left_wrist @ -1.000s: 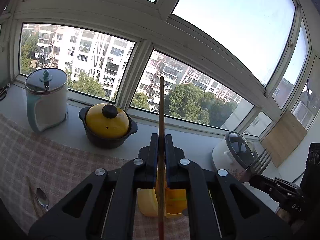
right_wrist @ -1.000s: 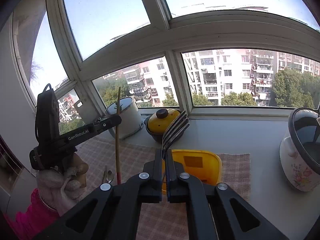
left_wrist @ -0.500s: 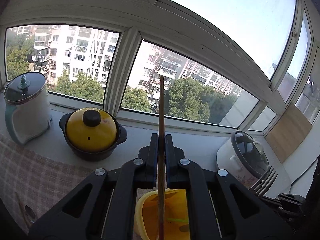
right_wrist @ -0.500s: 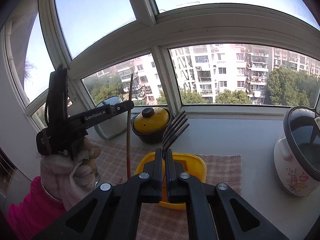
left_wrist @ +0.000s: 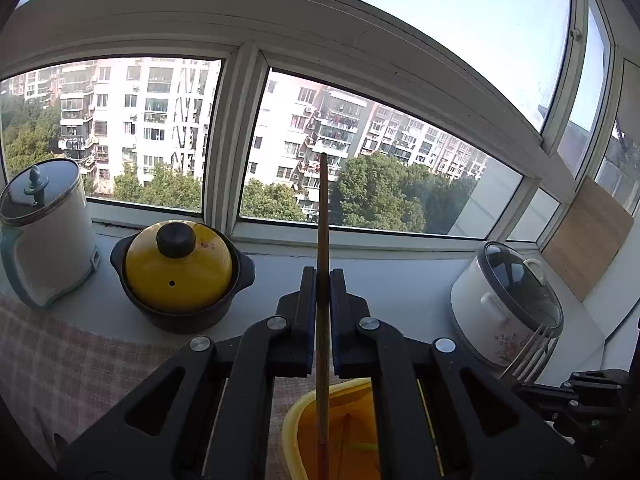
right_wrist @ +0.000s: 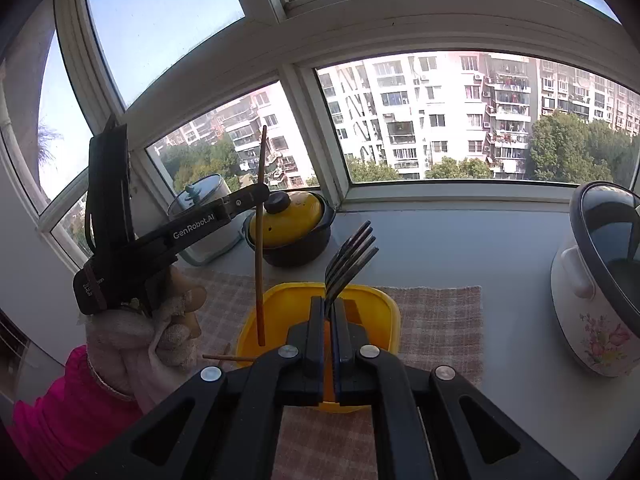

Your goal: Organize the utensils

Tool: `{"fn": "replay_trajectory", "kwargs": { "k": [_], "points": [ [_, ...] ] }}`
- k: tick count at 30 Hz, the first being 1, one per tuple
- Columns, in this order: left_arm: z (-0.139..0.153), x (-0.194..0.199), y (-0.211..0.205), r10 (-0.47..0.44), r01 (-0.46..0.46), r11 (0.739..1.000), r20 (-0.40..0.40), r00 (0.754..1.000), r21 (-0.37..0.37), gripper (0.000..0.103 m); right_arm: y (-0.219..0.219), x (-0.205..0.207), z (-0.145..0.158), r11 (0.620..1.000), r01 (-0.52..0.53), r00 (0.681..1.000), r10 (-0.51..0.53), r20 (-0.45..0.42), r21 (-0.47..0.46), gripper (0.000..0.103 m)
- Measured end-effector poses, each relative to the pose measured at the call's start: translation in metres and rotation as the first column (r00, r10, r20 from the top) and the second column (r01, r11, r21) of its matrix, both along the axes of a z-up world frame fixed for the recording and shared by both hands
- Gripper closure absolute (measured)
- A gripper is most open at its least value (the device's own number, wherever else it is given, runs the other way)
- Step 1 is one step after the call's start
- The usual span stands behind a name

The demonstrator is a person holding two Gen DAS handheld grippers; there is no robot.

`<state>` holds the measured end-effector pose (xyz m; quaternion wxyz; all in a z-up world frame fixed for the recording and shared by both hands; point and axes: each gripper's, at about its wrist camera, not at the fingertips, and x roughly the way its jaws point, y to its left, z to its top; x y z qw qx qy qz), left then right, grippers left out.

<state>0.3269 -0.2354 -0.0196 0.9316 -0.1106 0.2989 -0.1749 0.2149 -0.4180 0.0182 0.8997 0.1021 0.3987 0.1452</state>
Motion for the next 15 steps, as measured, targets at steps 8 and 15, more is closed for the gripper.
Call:
{"fn": "replay_trajectory", "kwargs": {
  "k": [8,15],
  "points": [
    [-0.006,-0.009,0.015,0.006,-0.006,1.000,-0.021,1.000,-0.012,0.099,0.002,0.003,-0.007,1.000,0.000,1.000,0.001,-0.027,0.003,0.103],
    [-0.003,-0.018,0.017,-0.016,0.015,1.000,-0.031,0.999,-0.009,0.099,0.004,0.002,-0.014,1.000,-0.006,0.999,0.006,-0.048,0.010,0.101]
  ]
}}
